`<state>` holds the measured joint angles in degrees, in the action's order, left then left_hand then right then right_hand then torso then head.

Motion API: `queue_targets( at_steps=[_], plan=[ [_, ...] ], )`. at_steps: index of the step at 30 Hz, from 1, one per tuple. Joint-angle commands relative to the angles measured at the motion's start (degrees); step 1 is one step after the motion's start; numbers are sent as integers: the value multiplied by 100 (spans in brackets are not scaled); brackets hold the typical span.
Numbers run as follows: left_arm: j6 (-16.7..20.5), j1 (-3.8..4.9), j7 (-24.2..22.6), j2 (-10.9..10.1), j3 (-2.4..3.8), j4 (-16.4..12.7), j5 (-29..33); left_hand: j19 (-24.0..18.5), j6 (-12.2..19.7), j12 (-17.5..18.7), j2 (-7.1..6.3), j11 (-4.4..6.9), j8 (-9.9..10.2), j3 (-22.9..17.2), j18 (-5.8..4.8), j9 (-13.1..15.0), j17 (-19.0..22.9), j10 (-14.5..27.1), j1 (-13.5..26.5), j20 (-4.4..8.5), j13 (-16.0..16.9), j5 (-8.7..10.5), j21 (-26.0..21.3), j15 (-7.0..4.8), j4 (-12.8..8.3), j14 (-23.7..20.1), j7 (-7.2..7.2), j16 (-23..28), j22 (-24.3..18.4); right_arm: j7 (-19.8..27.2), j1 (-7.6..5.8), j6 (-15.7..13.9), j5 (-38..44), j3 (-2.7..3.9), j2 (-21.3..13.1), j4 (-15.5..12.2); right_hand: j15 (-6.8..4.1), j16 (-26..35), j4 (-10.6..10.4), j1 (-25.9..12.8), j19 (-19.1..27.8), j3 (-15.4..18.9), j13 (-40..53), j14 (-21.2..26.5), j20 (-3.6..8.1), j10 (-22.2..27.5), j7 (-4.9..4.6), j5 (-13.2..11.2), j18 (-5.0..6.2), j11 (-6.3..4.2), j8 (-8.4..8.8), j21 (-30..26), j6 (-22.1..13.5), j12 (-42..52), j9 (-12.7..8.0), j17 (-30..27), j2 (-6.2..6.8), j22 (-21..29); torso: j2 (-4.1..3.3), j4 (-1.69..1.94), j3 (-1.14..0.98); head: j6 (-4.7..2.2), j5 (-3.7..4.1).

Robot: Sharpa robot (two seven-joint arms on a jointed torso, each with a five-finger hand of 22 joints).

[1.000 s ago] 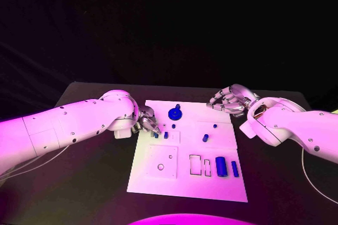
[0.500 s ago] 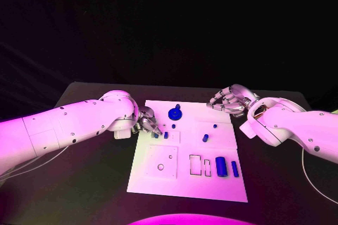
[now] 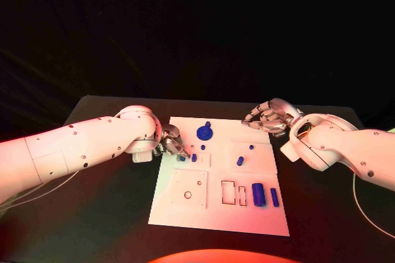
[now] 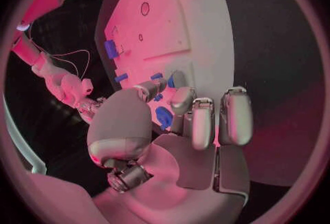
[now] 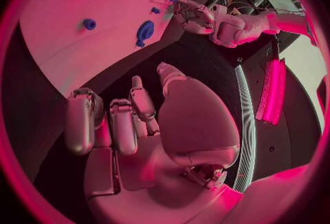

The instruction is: Assemble the parts on the task board

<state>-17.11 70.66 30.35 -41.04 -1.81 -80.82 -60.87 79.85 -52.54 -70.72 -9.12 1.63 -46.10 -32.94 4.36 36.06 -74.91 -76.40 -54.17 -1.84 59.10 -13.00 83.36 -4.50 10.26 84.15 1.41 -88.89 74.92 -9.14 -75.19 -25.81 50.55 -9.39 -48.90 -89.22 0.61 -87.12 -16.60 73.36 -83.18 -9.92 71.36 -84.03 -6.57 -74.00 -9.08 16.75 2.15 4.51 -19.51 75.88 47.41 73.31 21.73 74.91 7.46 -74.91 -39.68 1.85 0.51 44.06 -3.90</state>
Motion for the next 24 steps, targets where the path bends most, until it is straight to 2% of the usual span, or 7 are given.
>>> queue_targets(
  at_steps=[1,8,14,16,18,21,24],
  plan=[
    [-78,-4,-33,-4,0,-8,-34,-1,-10,18,-30,30,32,74,-103,-10,-1332,-20,-10,19,-2,38,9,-39,22,533,48,-13,76,44,5,62,27,0,1,-3,-33,11,-5,-55,33,-21,-4,-458,20,17,-4,5,97,-9,-24,-18,-31,-2,-9,994,21,-934,-2,-2,-3,-6,1],
    [-9,-4,-34,-47,3,-28,-64,-1,-20,33,-76,26,48,373,-102,-26,-1322,-13,-7,17,-6,53,4,-36,233,530,54,-7,77,49,7,56,27,0,-4,-1,-32,16,-12,-93,36,-12,-4,-456,21,16,-5,-9,99,-8,-32,-28,-37,-1,-13,986,19,-932,-6,-9,-1,-15,8],
    [305,-4,-64,-96,33,-89,98,-106,26,148,-147,12,63,720,-69,-34,-1225,86,-72,9,-152,211,-75,-26,511,500,69,48,-68,47,9,63,27,0,-6,9,-32,25,-15,-106,41,-9,-8,-452,21,19,-5,-12,101,-8,-34,-39,-39,-4,-13,972,17,-928,-3,-7,-1,-20,31],
    [444,-4,-78,-119,58,-118,217,-136,76,220,-158,-1,58,870,-59,-28,-1168,157,-136,1,-249,381,-103,-18,623,483,82,82,-110,48,10,61,27,0,-5,14,-32,25,-15,-106,41,-9,-8,-452,21,19,-5,-12,101,-8,-34,-39,-39,-4,-13,972,17,-928,-4,-10,-2,-24,34],
    [620,-3,-99,-153,89,-152,415,-206,145,334,-142,-21,55,1026,-37,-22,-1071,268,-141,-12,-410,660,-159,-3,643,453,105,140,-209,49,11,56,27,0,-4,21,-32,25,-15,-106,41,-9,-8,-452,21,19,-5,-12,101,-8,-34,-39,-39,-4,-13,972,17,-928,-1,-12,-3,-27,35],
    [891,0,-136,-208,141,-199,749,-303,245,481,-114,-53,42,1208,-7,-14,-982,424,-117,-36,-624,867,-239,23,651,426,139,197,-343,52,12,48,27,0,-3,30,-32,30,-15,-113,46,-8,-14,-450,21,24,-5,-13,103,-8,-35,-49,-39,-10,-14,963,14,-925,3,-7,-8,-29,40],
    [1163,9,-178,-273,189,-241,1101,-418,368,644,-97,-93,37,1378,27,-15,-852,614,-99,-65,-870,967,-332,57,655,382,182,279,-499,51,13,43,27,0,-3,37,-32,30,-15,-113,46,-8,-14,-450,21,24,-5,-13,103,-8,-35,-49,-39,-10,-14,963,14,-925,1,-2,-9,-37,49]
  ],
)
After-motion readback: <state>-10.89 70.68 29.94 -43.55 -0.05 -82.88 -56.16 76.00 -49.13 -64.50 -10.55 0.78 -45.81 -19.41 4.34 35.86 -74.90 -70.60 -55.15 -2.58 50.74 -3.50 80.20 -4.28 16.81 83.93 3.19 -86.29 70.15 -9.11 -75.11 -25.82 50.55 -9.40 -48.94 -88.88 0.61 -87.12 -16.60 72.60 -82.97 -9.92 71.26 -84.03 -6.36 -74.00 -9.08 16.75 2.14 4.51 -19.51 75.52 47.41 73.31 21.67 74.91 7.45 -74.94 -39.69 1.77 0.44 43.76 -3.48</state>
